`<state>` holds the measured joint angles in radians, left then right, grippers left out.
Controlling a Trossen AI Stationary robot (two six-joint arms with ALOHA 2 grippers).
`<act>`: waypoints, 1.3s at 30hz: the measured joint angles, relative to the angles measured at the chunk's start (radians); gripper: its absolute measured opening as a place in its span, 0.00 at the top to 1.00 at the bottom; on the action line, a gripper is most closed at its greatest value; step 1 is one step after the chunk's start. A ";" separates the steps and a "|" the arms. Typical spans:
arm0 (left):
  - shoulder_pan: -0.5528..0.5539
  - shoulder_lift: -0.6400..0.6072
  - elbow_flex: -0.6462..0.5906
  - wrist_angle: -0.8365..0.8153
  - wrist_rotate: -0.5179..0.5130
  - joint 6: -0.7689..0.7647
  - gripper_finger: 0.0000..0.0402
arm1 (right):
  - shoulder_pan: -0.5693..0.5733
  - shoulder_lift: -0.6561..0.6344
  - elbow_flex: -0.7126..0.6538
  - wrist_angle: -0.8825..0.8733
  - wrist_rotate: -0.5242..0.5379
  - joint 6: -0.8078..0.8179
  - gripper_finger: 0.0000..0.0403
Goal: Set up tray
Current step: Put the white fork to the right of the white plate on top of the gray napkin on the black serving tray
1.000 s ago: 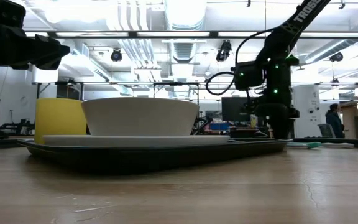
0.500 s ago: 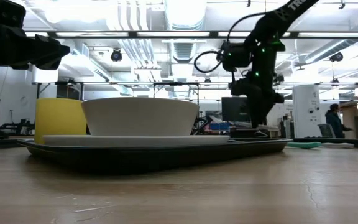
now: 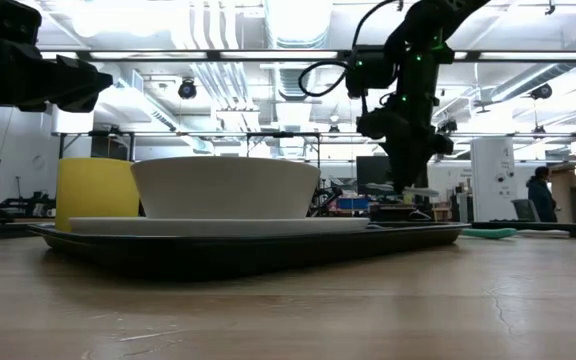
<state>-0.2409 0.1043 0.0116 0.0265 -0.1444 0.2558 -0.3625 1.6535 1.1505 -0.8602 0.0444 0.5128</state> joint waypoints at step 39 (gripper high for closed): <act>0.000 0.017 0.000 0.000 0.000 0.000 0.75 | 0.159 0.145 -0.009 0.154 0.001 0.120 0.94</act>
<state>-0.2409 0.1214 0.0116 0.0265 -0.1443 0.2559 -0.2031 1.7988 1.1416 -0.7058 0.0452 0.6331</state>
